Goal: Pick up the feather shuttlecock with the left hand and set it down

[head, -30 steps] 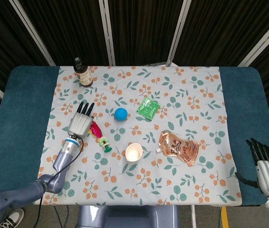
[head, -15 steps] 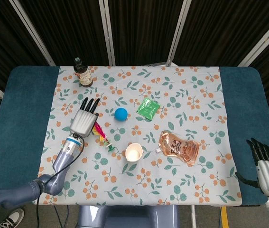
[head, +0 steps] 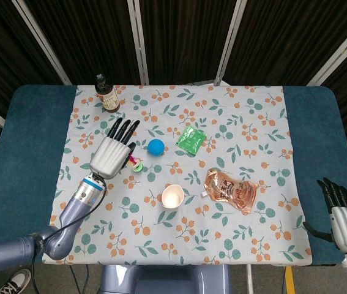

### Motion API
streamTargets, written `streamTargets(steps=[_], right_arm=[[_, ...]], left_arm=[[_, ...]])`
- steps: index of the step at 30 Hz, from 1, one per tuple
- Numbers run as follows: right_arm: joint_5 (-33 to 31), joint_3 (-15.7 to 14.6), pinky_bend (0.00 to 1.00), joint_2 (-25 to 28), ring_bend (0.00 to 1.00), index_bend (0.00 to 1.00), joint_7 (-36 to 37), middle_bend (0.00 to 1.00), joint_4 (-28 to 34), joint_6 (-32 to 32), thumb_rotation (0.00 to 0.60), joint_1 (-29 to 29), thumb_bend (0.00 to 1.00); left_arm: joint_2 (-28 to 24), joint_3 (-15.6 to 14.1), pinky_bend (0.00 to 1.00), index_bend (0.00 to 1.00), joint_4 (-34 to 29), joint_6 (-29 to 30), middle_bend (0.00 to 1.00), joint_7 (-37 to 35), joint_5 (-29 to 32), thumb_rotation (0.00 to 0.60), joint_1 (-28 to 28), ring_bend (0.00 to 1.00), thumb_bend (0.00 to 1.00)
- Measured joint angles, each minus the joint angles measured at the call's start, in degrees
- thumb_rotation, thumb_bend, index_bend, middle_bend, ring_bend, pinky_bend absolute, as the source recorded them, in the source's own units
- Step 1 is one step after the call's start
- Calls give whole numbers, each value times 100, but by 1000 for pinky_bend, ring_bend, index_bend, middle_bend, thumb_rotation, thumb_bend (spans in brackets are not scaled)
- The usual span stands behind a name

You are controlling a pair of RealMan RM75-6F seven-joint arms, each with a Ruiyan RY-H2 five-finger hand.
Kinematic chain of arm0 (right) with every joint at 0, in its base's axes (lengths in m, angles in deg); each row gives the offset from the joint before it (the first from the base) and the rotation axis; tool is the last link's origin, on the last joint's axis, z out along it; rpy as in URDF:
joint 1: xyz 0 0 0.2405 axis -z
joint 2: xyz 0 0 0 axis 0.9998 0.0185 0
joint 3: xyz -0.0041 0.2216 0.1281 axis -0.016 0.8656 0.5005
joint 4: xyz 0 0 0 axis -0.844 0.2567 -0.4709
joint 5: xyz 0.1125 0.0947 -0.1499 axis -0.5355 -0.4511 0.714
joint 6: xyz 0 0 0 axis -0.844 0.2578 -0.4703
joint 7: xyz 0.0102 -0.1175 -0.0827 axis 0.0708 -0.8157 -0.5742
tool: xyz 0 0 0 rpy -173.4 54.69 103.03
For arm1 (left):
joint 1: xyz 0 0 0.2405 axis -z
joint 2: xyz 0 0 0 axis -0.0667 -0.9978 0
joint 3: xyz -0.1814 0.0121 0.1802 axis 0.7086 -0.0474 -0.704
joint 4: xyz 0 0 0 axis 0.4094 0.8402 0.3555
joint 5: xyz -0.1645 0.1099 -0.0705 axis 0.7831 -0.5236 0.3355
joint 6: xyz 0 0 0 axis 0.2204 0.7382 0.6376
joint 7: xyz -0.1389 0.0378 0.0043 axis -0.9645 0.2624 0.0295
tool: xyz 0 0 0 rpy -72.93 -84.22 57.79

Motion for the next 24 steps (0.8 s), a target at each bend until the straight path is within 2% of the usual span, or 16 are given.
streamTargets(steps=[8, 24], right_arm=[[-18, 5, 0, 3, 0, 0, -2, 0, 22, -7, 600, 8, 97], [-41, 2, 0, -4, 0, 0, -41, 0, 36, 11, 600, 9, 97]], left_arm=[[-449, -181, 0, 629, -553, 157, 16, 52, -225, 600, -126, 0, 568], [-644, -529, 0, 628, -483, 208, 17, -213, -324, 600, -390, 0, 568]])
